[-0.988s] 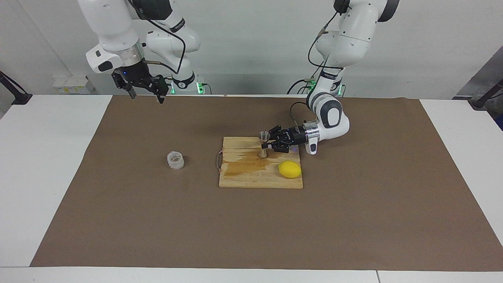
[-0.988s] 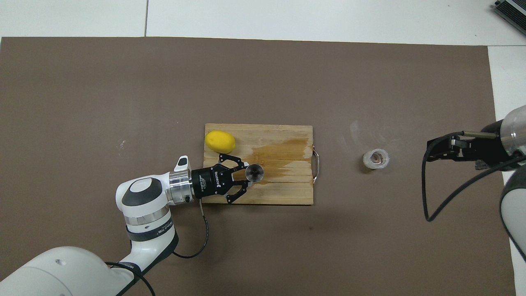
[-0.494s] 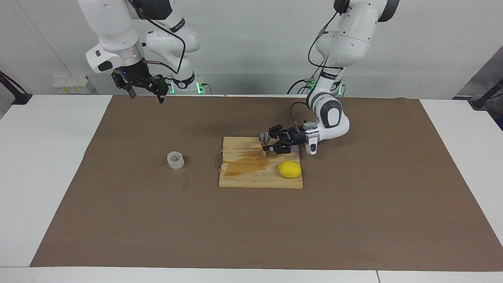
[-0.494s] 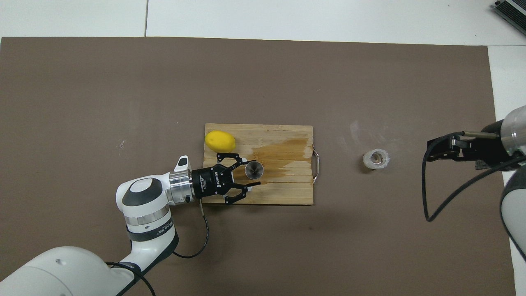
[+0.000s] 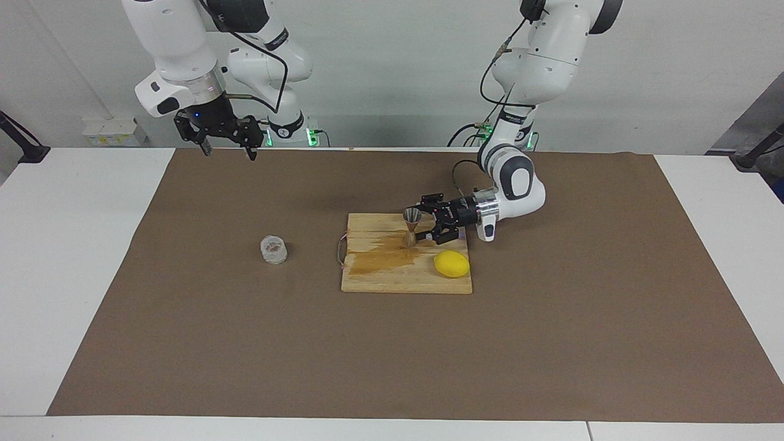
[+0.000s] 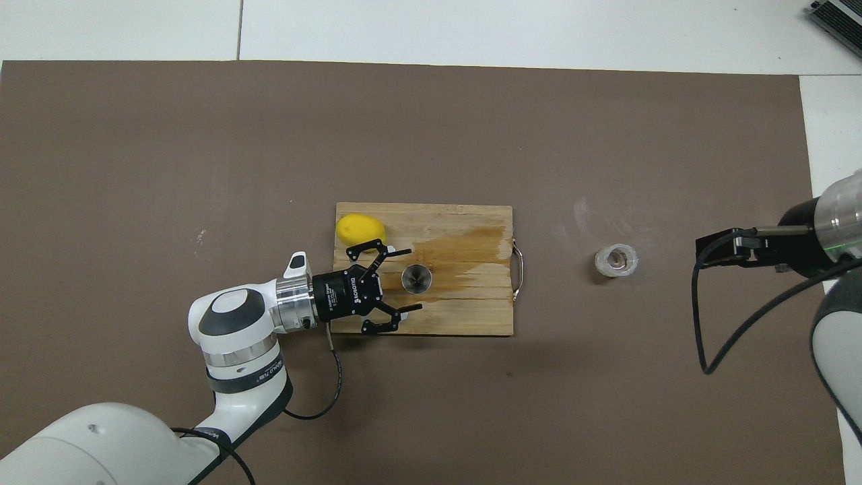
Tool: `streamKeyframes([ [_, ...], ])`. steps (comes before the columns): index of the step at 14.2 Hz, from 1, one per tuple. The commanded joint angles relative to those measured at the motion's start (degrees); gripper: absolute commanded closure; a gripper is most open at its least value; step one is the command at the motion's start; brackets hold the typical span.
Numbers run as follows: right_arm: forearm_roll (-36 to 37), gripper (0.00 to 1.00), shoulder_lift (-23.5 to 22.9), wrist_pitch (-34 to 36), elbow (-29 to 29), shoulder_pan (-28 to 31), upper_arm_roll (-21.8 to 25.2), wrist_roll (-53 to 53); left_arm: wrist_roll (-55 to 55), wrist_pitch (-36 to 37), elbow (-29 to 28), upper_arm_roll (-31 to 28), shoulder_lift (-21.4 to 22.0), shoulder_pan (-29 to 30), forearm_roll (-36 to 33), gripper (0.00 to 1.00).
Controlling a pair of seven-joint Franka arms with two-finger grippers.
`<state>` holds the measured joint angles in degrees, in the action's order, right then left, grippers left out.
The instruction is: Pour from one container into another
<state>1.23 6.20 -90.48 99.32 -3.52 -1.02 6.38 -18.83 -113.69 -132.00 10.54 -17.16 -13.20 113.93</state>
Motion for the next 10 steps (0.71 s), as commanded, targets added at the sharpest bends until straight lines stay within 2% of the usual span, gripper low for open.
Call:
streamKeyframes([
  [1,0.36,0.00,2.59,-3.47,4.65,0.35,-0.13,-5.83,0.02,-1.36,-0.19,-0.17,1.16,0.19,0.85,0.00],
  [5,0.36,0.00,3.64,-6.99,8.78,0.35,-0.13,-16.20,-2.70,-2.42,-0.28,-0.44,3.27,1.16,-2.47,0.00],
  [10,0.36,0.00,2.85,-10.15,12.91,0.18,-0.13,-31.13,-9.19,-1.63,1.39,-0.44,5.73,6.77,-16.17,0.00],
])
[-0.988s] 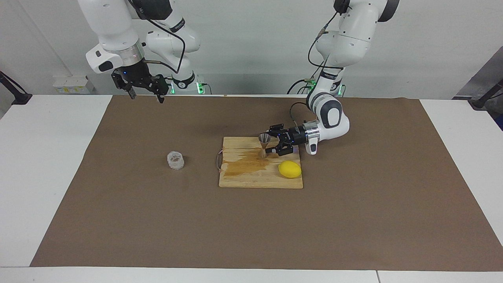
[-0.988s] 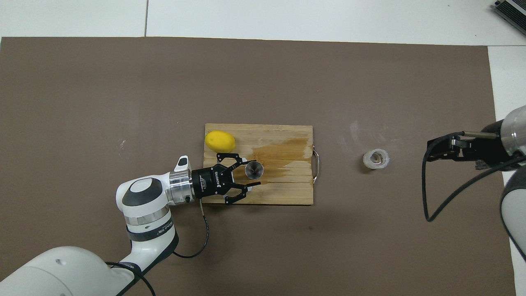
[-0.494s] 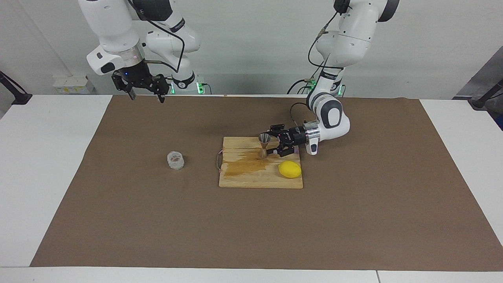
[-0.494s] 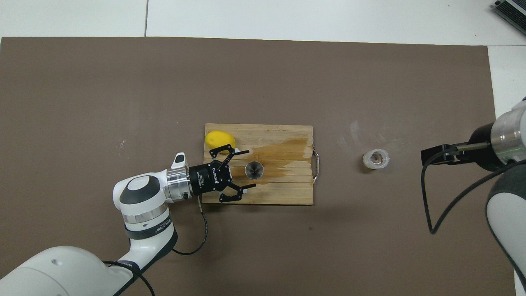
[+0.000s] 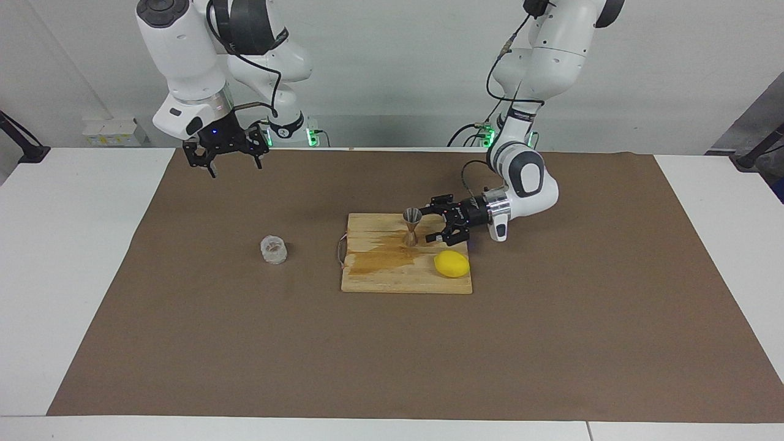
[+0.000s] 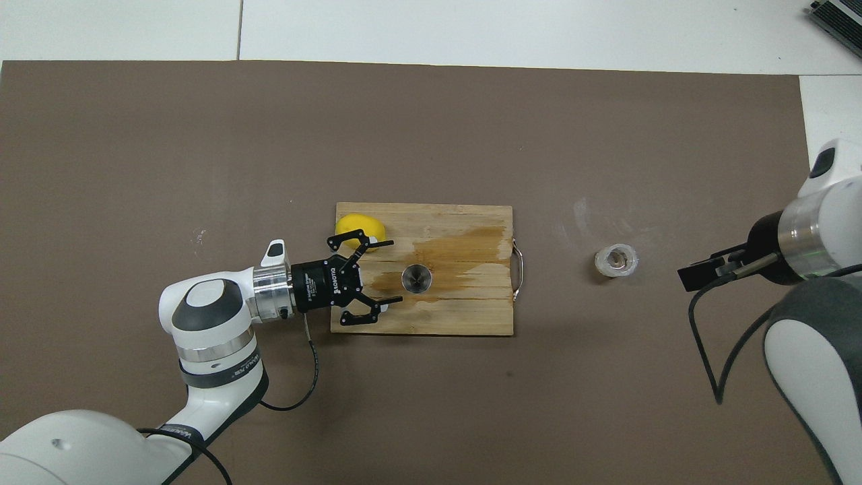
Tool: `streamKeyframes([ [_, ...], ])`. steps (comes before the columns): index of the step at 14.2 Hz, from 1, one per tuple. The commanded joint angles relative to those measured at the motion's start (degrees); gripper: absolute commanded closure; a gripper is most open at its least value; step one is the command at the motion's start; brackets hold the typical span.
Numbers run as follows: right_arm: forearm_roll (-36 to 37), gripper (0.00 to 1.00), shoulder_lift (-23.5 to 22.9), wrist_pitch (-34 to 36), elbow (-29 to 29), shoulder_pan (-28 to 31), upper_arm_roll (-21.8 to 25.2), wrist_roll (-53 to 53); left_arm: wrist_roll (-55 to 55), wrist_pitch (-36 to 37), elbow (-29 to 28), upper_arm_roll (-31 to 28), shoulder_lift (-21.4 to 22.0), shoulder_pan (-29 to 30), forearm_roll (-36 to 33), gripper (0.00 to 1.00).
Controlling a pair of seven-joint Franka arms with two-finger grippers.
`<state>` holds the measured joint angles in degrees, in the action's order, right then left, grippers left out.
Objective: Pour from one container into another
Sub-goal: 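Withdraw the left gripper while the right gripper reaches the glass cup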
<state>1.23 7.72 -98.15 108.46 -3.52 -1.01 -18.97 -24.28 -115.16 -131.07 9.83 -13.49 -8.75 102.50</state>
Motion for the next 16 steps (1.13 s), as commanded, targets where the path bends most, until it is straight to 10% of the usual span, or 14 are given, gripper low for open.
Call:
streamKeyframes([
  [1,0.36,0.00,1.33,-4.14,4.56,0.18,-0.13,-9.04,-5.50,-0.07,1.25,0.28,2.59,3.56,-7.73,0.00],
  [16,-5.35,0.00,-8.15,-20.14,11.15,0.35,-0.22,-52.11,-23.45,11.53,27.52,-0.16,4.18,16.31,-58.53,0.00],
])
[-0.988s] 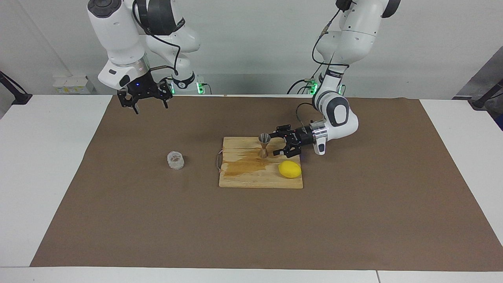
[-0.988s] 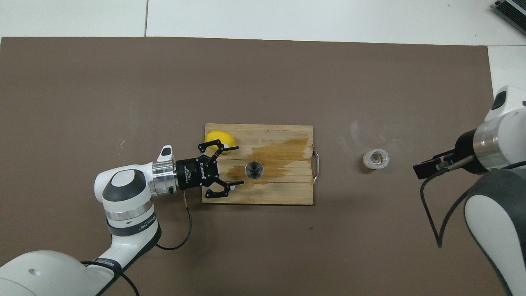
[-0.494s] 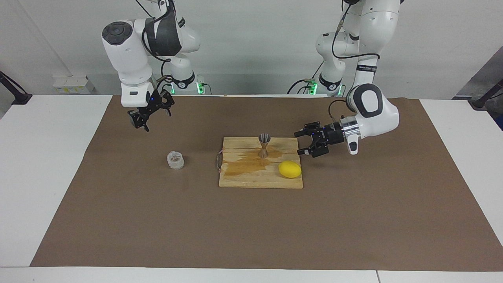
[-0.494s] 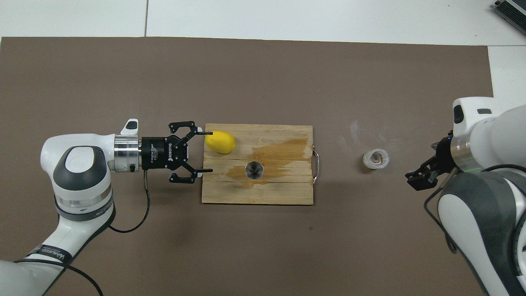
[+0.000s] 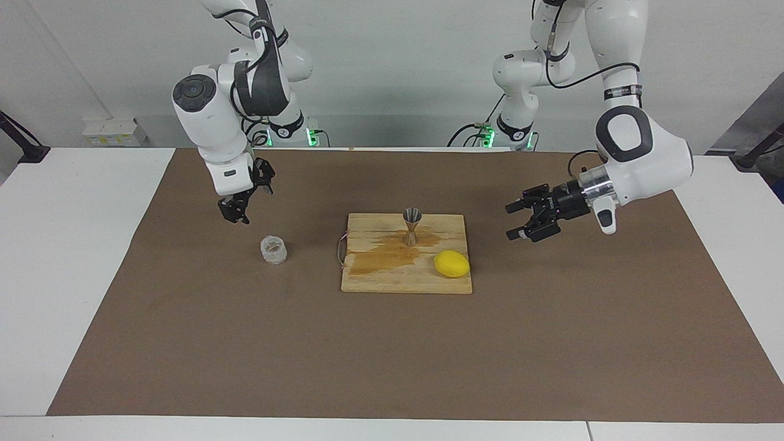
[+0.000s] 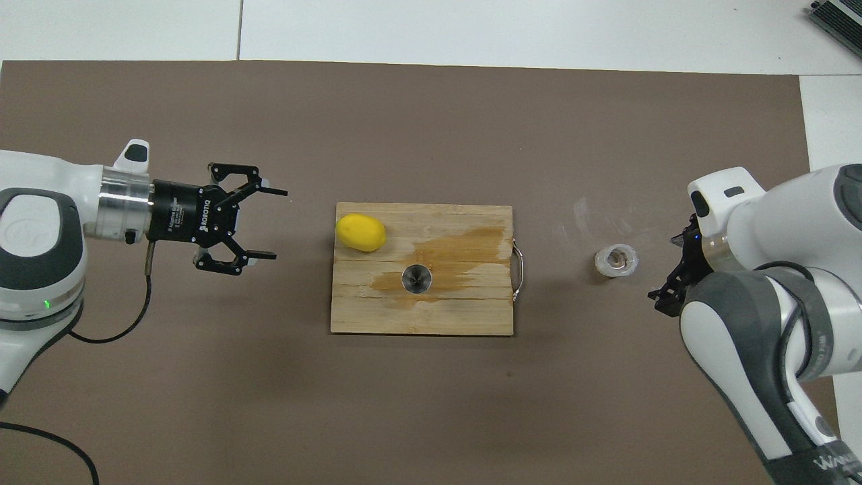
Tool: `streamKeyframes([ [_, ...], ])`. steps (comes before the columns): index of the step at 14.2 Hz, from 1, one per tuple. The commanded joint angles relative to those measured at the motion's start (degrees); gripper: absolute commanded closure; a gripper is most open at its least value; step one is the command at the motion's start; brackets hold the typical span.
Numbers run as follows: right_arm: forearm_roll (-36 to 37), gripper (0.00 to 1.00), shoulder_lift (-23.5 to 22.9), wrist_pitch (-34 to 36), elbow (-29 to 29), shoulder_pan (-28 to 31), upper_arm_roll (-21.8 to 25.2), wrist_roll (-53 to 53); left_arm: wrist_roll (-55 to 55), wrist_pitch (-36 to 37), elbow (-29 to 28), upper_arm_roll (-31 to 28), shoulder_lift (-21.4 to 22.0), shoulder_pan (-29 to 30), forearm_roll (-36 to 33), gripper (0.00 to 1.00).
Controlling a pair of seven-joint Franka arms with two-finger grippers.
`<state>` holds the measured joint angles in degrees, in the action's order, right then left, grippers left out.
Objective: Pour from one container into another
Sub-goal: 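Withdraw the left gripper while the right gripper reaches the glass cup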
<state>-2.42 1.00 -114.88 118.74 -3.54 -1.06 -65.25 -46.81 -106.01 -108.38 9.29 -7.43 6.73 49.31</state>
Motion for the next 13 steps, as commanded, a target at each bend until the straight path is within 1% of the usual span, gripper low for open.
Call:
streamKeyframes([
  [1,-2.06,0.00,-1.88,-4.20,1.05,0.37,-0.17,-6.72,-0.65,2.56,6.23,0.37,-2.32,0.82,-7.45,0.00],
  [3,-2.15,0.00,-2.84,-6.31,1.75,0.37,-0.17,-8.82,0.05,2.56,8.44,0.37,-2.50,1.09,-12.72,0.00],
  [4,-2.59,0.00,-3.63,-8.50,2.11,0.37,-0.17,-11.28,1.01,2.65,9.40,0.37,-2.50,0.91,-15.62,0.00],
  [5,-4.33,0.00,-5.03,-11.04,2.46,0.37,-0.17,-14.17,2.41,2.65,10.02,0.37,-2.41,0.65,-18.34,0.00],
  [7,-7.33,0.00,-6.36,-15.44,3.95,0.37,-0.17,-17.88,4.79,2.74,11.08,0.37,-2.06,0.30,-22.31,0.00],
  [10,-12.33,0.00,-7.68,-16.43,4.83,1.42,-0.17,-25.86,11.89,3.70,13.10,0.73,-1.80,-0.14,-28.99,0.00],
  [12,-15.93,0.00,-8.64,-17.39,5.36,3.35,-0.17,-29.22,16.56,3.71,13.54,1.08,-1.54,-0.41,-33.03,0.00],
  [13,-17.34,0.00,-9.17,-17.31,5.53,3.79,-0.17,-30.53,17.53,3.71,14.68,1.08,-1.53,-1.28,-35.31,0.00],
])
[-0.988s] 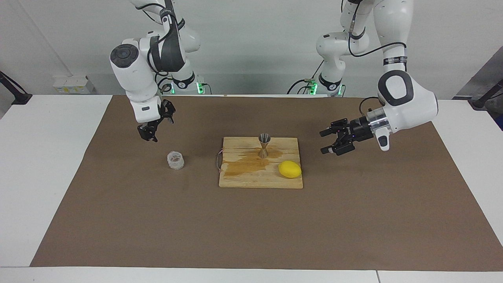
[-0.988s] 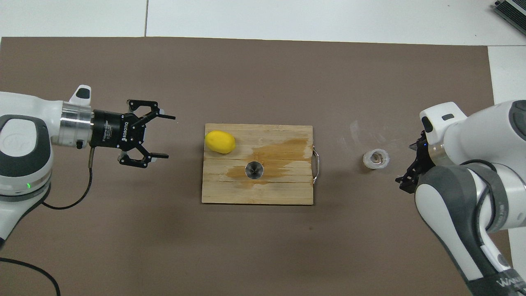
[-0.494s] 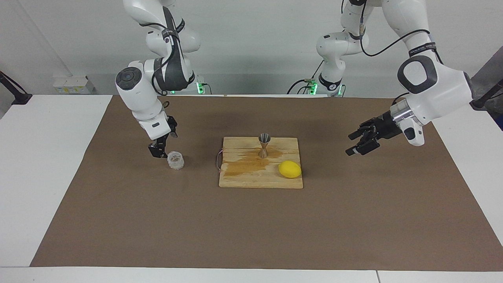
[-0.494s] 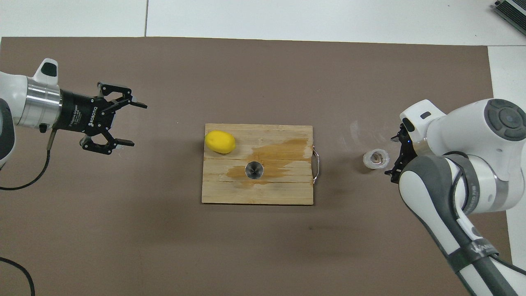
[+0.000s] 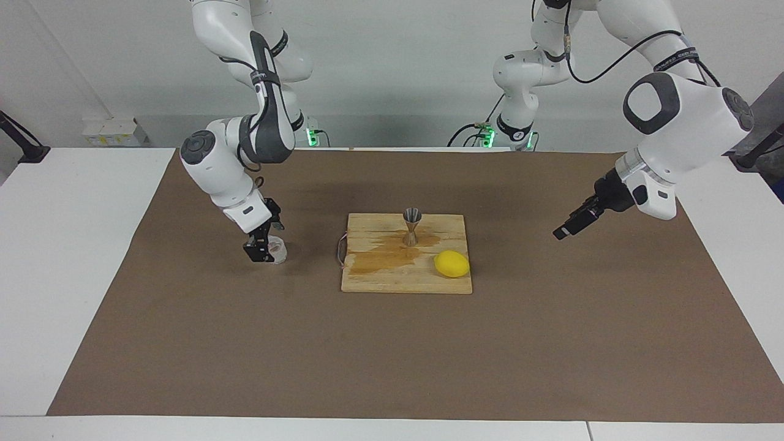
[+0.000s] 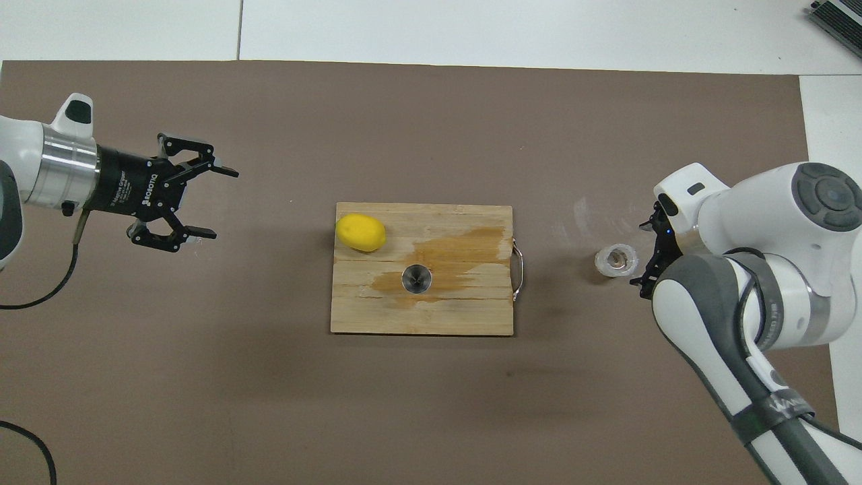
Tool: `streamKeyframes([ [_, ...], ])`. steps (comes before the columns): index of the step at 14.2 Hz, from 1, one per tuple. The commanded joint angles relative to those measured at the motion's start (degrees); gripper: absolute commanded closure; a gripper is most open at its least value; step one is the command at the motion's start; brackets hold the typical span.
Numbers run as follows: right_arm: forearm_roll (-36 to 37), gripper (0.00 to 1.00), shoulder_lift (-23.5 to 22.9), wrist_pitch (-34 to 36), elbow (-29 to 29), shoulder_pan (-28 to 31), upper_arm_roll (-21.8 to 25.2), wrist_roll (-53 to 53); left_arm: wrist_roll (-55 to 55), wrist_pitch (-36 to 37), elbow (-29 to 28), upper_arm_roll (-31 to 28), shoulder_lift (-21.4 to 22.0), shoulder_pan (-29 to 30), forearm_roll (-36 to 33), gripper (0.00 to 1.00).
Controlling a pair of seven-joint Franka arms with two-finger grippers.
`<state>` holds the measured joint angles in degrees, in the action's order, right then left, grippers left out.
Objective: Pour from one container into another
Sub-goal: 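Withdraw the left gripper while the right gripper reaches the glass cup, then lower the right gripper around the clear glass cup and close it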
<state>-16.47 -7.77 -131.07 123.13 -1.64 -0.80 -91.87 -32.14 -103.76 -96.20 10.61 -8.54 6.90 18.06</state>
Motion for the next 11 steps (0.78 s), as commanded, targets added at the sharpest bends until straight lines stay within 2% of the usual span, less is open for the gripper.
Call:
streamKeyframes([
  [1,-3.82,0.00,-0.49,-1.12,1.50,2.34,-0.43,-5.76,3.74,1.54,3.90,-0.24,-0.43,-2.06,-6.87,0.00],
  [5,-7.60,0.00,-0.41,-1.20,3.34,3.31,-0.43,-10.87,10.40,0.75,4.53,-0.16,0.63,-3.38,-14.79,0.00],
  [8,-7.87,0.00,-0.32,-1.20,3.96,3.31,-0.43,-11.75,24.69,0.75,4.88,-0.50,3.17,-3.47,-15.16,0.00],
  [11,-10.66,0.00,-0.67,-1.47,3.96,3.49,-0.43,-13.15,29.32,2.93,4.35,-0.33,5.72,-3.56,-15.16,0.00],
])
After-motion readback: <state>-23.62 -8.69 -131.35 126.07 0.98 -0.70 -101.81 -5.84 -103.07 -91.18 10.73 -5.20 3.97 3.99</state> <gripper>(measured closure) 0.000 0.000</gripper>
